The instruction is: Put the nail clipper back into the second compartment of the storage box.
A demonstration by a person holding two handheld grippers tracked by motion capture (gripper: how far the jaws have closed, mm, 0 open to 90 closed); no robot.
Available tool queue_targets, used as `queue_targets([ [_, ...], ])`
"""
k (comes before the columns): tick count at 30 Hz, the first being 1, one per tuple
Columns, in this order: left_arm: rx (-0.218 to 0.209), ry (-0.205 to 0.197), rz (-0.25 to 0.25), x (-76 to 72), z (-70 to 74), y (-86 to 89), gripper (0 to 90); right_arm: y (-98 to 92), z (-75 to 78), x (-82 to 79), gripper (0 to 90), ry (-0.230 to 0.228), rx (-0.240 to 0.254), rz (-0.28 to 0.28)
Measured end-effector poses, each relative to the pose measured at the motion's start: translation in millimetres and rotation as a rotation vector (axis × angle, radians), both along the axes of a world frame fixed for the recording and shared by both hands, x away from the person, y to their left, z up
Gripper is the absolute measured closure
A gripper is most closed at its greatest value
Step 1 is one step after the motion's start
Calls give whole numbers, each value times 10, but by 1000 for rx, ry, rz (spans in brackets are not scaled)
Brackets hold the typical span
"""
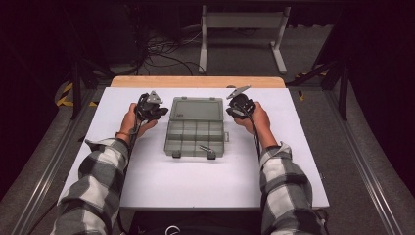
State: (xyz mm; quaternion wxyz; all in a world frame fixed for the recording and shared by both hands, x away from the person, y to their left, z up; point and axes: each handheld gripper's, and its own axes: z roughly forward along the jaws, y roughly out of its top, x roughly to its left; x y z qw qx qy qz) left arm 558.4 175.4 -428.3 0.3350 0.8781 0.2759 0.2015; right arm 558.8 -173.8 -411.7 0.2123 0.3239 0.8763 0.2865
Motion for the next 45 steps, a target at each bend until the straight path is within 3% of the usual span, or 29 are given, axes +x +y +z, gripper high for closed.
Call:
queue_targets([
  [4, 2, 16, 40, 91, -134, -50, 900, 32, -113, 86, 900, 26, -10, -13],
  [9, -20, 33, 43, 134, -197, -55, 900, 48, -183, 140, 900, 47, -20, -21],
  [13, -2, 59, 37, 144, -223, -32, 900, 60, -246, 173, 900, 86, -56, -5],
  [15, 11, 81, 30, 146, -253, -44, 900, 56, -253, 178, 900, 84, -46, -7],
  [18, 21, 75, 31, 150, -263, -71, 900, 56, -259, 187, 900, 83, -41, -1],
  [26, -9, 81, 26, 174, -279, -49, 897, 72, -266, 219, 900, 83, -44, 31],
  [30, -13, 72, 32, 196, -288, -58, 888, 35, -292, 242, 900, 75, 4, 30],
  [36, -9, 61, 68, 242, -283, -113, 815, 120, -293, 294, 900, 45, -29, 20],
  [41, 4, 56, 55, 266, -284, -155, 899, 148, -307, 316, 900, 24, -19, -5],
  [45, 0, 62, 47, 281, -283, -151, 900, 148, -306, 326, 900, 21, -17, -2],
])
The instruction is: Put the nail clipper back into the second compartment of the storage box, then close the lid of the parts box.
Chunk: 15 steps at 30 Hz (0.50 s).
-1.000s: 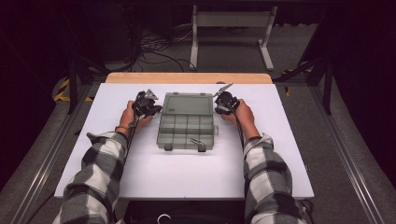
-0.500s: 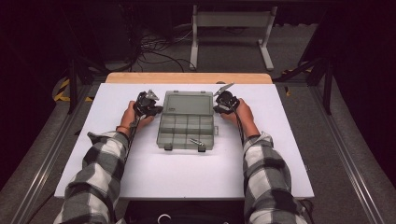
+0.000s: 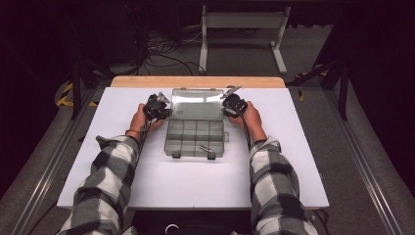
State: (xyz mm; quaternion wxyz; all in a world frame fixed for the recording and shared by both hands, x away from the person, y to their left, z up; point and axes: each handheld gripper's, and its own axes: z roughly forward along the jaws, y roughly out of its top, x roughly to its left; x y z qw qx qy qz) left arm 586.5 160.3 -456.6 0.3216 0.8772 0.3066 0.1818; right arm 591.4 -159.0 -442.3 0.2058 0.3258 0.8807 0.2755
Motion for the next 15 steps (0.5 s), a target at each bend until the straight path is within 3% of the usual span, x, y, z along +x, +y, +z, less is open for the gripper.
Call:
queue_targets([
  [4, 2, -2, 6, 6, 1, -12, 900, -1, -6, 4, 900, -1, 15, -7],
  [8, 30, -27, -3, 18, 10, -23, 900, 4, -20, 12, 900, -9, 35, -12],
  [13, 13, -40, 8, 34, -3, -11, 899, 16, -24, 8, 900, -25, 42, -26],
  [15, 13, -82, 21, 26, 30, -17, 899, 19, -22, 12, 900, -32, 53, -27],
])
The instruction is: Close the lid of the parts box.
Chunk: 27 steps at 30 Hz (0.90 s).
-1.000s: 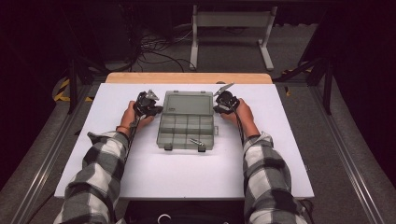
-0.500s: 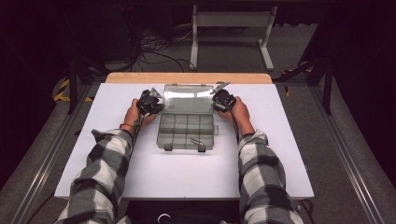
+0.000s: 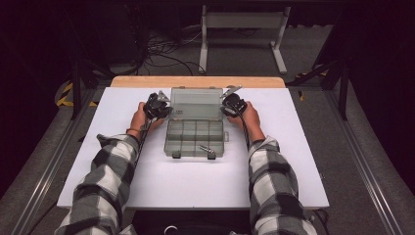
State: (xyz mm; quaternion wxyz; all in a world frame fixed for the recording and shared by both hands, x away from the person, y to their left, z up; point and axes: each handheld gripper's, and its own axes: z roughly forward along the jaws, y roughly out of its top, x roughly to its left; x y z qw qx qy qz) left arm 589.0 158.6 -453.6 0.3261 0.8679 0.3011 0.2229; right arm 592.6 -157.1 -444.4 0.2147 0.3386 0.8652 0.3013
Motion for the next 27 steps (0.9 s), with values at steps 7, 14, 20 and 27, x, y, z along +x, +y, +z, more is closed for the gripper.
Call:
queue_targets([
  [7, -52, -59, 22, -13, 126, 19, 898, -12, 117, -4, 900, -46, 66, -18],
  [14, -69, -79, 25, -29, 219, 32, 898, 2, 212, -25, 900, -94, 83, -30],
  [20, -63, -109, 33, -93, 367, 11, 898, -1, 338, -85, 900, -149, 99, -44],
  [27, -69, -131, 47, -149, 469, 25, 897, 17, 438, -156, 900, -196, 115, -57],
])
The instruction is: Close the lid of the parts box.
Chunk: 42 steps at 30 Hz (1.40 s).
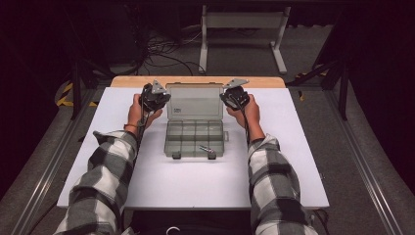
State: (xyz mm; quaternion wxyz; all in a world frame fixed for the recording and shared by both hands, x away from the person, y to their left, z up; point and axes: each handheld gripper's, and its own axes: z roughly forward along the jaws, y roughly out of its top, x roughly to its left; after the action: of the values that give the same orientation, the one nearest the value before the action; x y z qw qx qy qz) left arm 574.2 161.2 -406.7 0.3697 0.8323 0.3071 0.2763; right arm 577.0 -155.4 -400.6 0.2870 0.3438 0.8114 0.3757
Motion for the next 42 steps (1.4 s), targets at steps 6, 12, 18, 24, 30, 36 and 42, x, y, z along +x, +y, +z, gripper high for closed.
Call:
queue_targets([
  [6, 9, -43, 6, -77, 120, -16, 897, -4, 111, -85, 900, -36, 28, -18],
  [12, 5, -59, 25, -159, 226, -14, 896, -4, 222, -180, 900, -72, 41, -23],
  [18, -2, -77, 41, -269, 332, -24, 896, 1, 322, -324, 900, -121, 48, -31],
  [24, 4, -88, 21, -347, 422, -19, 898, -19, 356, -394, 900, -128, 69, -19],
  [30, 5, -99, 10, -393, 478, -16, 899, -20, 414, -445, 900, -138, 72, -23],
  [36, 2, -94, 3, -437, 521, -5, 899, 6, 435, -506, 900, -133, 72, -30],
  [42, -31, -104, -11, -489, 559, -5, 898, 14, 438, -558, 900, -130, 63, -34],
])
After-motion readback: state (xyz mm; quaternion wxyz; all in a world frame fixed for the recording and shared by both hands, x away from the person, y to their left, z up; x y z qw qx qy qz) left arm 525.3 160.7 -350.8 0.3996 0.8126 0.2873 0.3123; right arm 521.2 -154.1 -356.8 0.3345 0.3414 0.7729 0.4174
